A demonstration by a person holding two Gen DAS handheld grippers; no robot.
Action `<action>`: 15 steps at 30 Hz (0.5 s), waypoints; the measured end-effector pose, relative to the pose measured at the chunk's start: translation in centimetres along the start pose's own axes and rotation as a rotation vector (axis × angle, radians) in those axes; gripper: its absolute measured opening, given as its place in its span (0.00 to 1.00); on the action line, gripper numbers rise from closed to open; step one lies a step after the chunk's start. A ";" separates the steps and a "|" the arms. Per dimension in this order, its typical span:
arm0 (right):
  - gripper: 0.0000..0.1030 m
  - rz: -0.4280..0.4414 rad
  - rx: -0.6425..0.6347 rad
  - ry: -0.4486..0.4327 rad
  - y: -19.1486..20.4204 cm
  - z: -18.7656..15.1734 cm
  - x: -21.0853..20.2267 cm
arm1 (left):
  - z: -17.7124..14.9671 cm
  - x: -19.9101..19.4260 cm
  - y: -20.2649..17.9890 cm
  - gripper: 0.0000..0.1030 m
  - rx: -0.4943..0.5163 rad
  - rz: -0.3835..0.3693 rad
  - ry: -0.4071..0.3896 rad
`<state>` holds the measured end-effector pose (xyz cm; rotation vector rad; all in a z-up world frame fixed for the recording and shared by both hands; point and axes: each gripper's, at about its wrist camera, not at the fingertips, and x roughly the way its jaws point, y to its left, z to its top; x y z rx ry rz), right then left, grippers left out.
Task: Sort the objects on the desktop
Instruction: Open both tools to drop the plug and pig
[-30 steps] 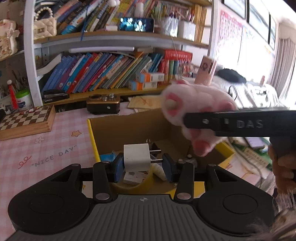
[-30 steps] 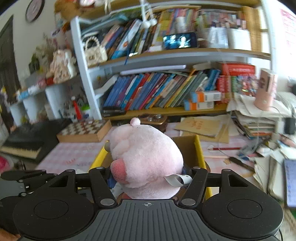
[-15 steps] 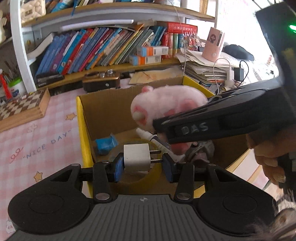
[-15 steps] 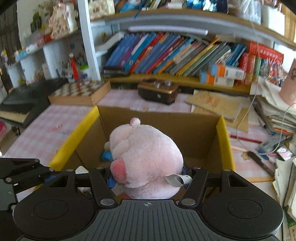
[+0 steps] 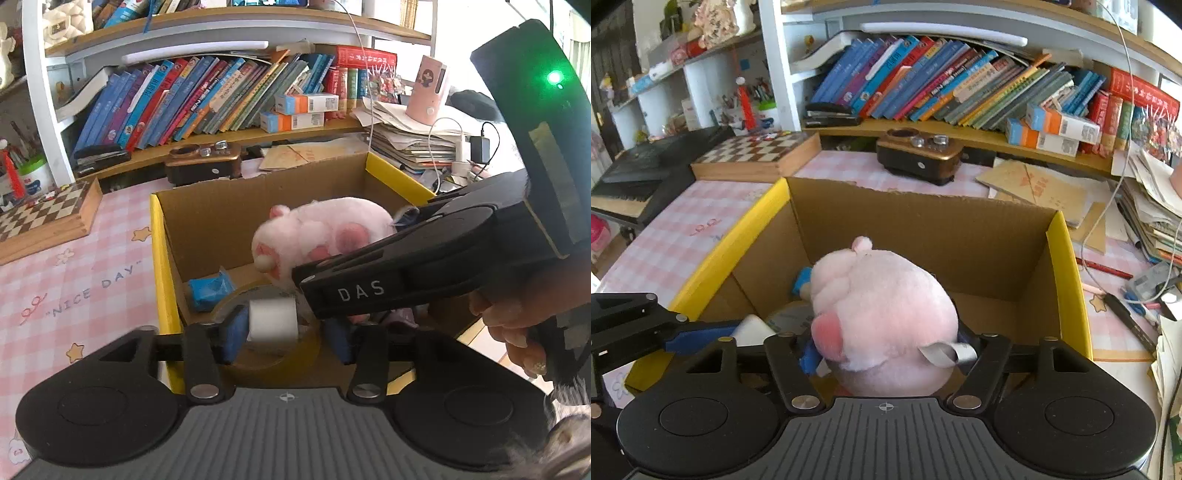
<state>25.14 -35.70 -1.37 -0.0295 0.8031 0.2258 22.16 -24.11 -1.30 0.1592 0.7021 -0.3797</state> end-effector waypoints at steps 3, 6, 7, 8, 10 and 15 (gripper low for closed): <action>0.73 -0.007 0.011 -0.036 0.0 0.0 -0.7 | -0.1 -0.7 -0.3 0.77 0.019 0.009 -0.033; 0.75 -0.004 0.043 -0.081 -0.5 0.1 -1.9 | 0.0 -1.7 -0.6 0.80 0.023 0.014 -0.056; 0.75 -0.002 0.056 -0.099 -0.6 0.2 -2.4 | 0.0 -2.1 -0.6 0.80 0.022 0.016 -0.063; 0.75 -0.008 0.066 -0.115 -0.8 0.2 -2.9 | 0.1 -2.6 -0.6 0.82 0.020 0.019 -0.073; 0.75 -0.008 0.084 -0.150 -1.0 0.3 -3.9 | 0.0 -3.7 -0.6 0.84 0.016 0.027 -0.097; 0.75 -0.022 0.122 -0.227 -1.2 0.0 -6.8 | -0.2 -6.9 0.2 0.89 -0.014 0.066 -0.154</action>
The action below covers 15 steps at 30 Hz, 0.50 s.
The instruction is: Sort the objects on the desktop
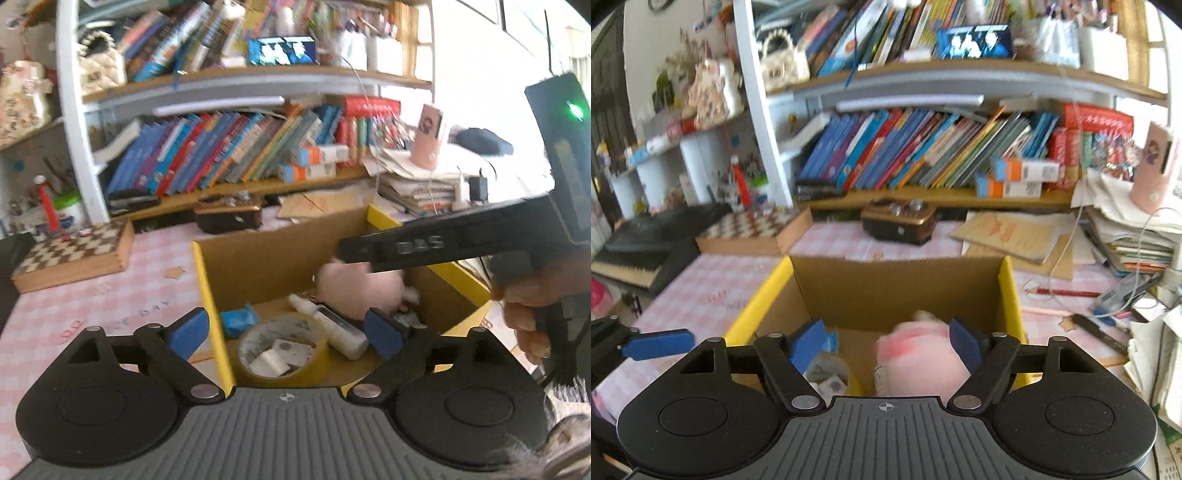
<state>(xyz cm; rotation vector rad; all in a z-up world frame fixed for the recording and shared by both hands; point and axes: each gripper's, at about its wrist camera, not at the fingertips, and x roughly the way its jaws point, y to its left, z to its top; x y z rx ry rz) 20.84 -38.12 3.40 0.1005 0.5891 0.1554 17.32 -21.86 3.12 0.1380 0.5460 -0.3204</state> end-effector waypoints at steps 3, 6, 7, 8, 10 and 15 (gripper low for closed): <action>0.75 -0.011 0.012 -0.042 0.1 0.0 -1.7 | 0.0 -2.0 1.0 0.94 -0.038 0.041 -0.030; 0.75 -0.028 0.017 -0.073 0.6 -0.4 -3.2 | -0.4 -4.1 2.1 0.98 -0.070 0.080 -0.065; 0.75 -0.034 0.018 -0.081 0.8 -0.6 -3.7 | -0.6 -4.8 2.4 0.98 -0.076 0.094 -0.075; 0.75 -0.038 0.018 -0.086 1.0 -0.8 -4.1 | -0.8 -5.5 2.7 1.00 -0.081 0.110 -0.085; 0.75 -0.049 0.020 -0.097 1.6 -1.2 -5.2 | -1.4 -7.1 3.3 1.00 -0.091 0.143 -0.107; 0.75 -0.071 0.036 -0.111 3.3 -2.7 -7.6 | -3.4 -10.4 5.1 1.00 -0.130 0.214 -0.119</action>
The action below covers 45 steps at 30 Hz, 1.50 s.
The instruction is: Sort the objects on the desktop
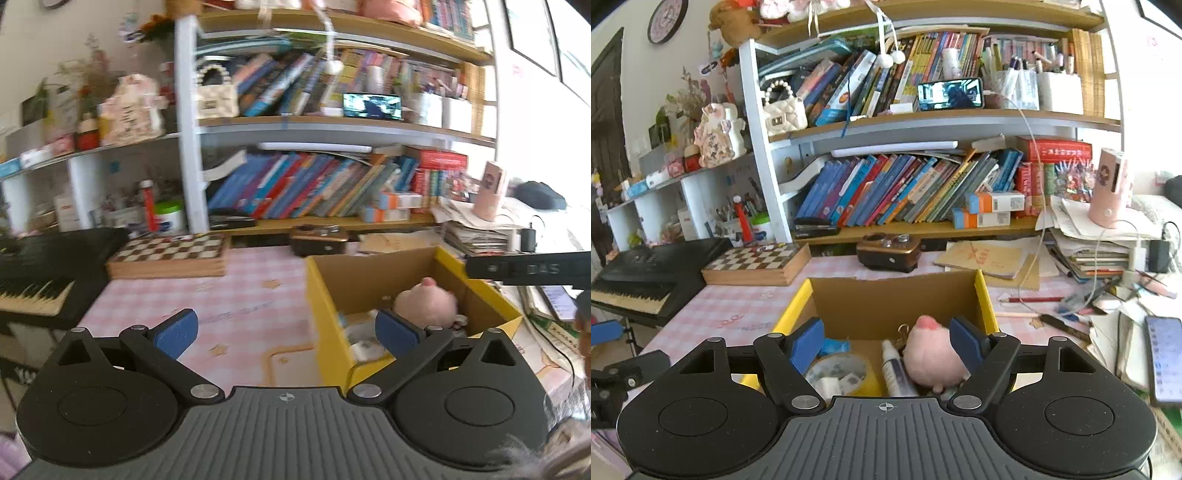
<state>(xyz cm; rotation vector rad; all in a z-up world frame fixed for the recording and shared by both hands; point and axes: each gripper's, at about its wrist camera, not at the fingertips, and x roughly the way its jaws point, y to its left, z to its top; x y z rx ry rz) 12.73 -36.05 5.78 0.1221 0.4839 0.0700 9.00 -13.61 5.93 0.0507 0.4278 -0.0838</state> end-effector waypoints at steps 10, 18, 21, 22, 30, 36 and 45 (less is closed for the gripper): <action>0.79 -0.041 -0.006 0.038 4.6 -4.5 -4.4 | -3.8 -5.0 4.1 1.00 -0.081 0.052 0.033; 0.82 -0.056 -0.024 0.056 8.4 -8.1 -7.7 | -6.6 -8.0 5.7 1.00 -0.093 0.061 0.083; 0.83 -0.066 -0.024 0.060 9.3 -9.2 -8.8 | -7.6 -9.1 6.4 1.00 -0.100 0.056 0.091; 0.83 -0.072 -0.023 0.064 9.7 -9.7 -9.3 | -7.9 -9.4 6.5 1.00 -0.099 0.059 0.094; 0.87 -0.095 -0.021 0.084 11.6 -12.1 -11.5 | -10.2 -11.4 6.7 1.00 -0.073 0.070 0.117; 0.92 -0.094 -0.008 0.110 12.4 -13.0 -12.1 | -10.9 -12.3 6.7 1.00 -0.058 0.063 0.130; 0.96 -0.078 -0.018 0.148 13.4 -13.7 -12.4 | -11.4 -12.9 7.5 1.00 -0.085 0.069 0.156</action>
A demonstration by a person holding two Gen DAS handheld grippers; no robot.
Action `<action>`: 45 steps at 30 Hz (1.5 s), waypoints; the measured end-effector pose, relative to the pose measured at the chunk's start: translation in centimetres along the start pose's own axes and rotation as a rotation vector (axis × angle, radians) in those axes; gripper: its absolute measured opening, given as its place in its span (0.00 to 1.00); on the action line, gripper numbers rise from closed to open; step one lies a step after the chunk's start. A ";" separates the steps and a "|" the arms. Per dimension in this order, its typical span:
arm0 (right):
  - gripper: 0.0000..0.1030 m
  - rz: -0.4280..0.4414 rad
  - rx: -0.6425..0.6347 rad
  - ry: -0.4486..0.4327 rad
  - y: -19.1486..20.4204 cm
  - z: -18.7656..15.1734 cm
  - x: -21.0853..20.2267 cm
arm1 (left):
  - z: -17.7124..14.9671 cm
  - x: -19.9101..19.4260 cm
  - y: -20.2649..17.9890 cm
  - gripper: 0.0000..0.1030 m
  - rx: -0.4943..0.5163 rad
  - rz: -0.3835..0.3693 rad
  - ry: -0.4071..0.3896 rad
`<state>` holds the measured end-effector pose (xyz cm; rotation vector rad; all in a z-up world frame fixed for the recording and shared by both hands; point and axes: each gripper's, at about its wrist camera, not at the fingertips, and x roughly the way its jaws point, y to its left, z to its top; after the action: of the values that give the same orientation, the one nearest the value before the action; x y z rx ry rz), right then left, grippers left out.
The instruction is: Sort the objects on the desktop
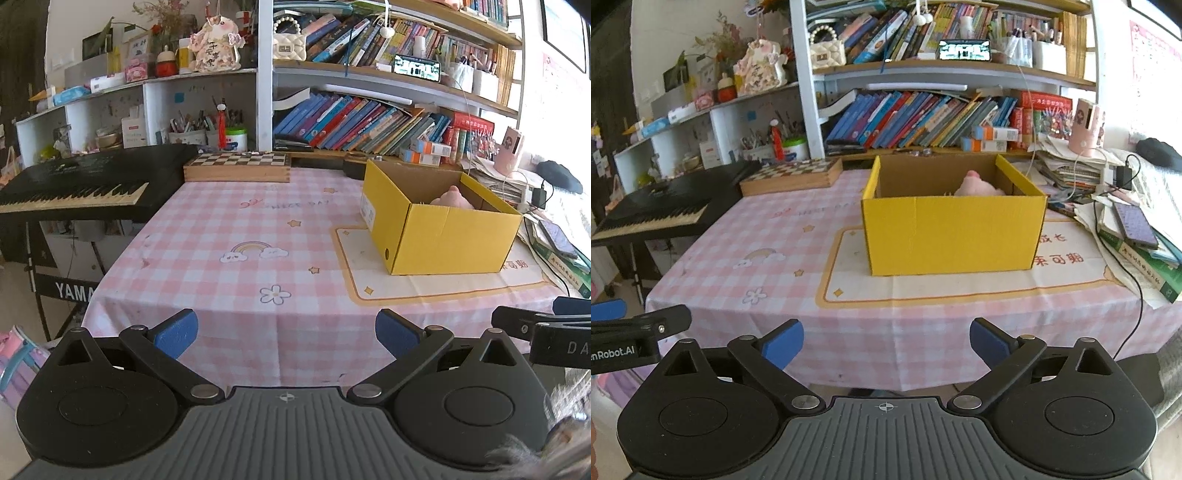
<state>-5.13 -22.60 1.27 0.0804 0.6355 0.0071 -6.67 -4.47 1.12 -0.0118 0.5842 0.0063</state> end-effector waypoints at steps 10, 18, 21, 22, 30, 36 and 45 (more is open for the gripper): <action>0.96 0.011 -0.007 0.008 0.5 -0.2 -0.2 | -0.2 -0.2 0.1 1.00 0.000 0.010 0.010; 0.96 0.004 0.002 0.010 0.3 -0.4 -0.4 | -0.5 -0.5 0.2 1.00 0.008 0.010 0.019; 0.96 0.001 0.007 0.014 0.3 -0.6 -0.5 | -0.6 -0.5 0.0 1.00 0.012 0.007 0.023; 0.96 0.000 0.008 0.015 0.3 -0.6 -0.5 | -0.6 -0.5 0.0 1.00 0.013 0.004 0.025; 0.96 0.002 0.009 0.018 0.3 -0.8 -0.6 | -0.7 -0.7 -0.3 1.00 0.025 -0.001 0.029; 0.96 0.003 0.009 0.018 0.3 -0.8 -0.6 | -0.8 -0.7 -0.3 1.00 0.028 -0.001 0.028; 0.96 0.003 0.009 0.019 0.4 -0.8 -0.7 | -0.9 -0.8 -0.6 1.00 0.030 -0.011 0.032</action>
<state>-6.14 -22.20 1.03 0.0905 0.6541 0.0078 -7.88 -5.10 0.79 0.0137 0.6158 -0.0133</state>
